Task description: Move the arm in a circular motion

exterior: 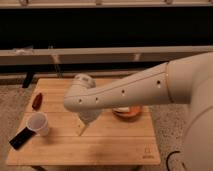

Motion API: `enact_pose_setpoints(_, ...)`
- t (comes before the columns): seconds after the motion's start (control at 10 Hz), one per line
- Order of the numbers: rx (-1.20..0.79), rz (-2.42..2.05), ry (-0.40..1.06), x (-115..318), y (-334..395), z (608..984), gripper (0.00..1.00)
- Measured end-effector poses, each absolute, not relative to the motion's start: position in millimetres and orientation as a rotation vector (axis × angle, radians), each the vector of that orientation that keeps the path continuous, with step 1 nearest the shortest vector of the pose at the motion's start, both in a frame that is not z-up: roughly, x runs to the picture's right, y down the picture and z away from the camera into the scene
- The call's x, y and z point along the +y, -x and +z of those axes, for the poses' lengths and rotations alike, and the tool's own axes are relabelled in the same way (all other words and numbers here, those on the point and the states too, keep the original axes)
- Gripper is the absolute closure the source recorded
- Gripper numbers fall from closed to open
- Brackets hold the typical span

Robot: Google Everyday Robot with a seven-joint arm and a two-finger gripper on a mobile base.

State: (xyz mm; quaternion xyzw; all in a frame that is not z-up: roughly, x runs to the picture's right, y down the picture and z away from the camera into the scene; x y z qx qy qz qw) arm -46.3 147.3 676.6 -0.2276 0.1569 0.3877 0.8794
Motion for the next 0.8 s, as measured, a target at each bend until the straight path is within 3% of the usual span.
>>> enact_pose_setpoints(0.8,0.453,1.049,0.423,124.4,-91.2,672.4,0.02)
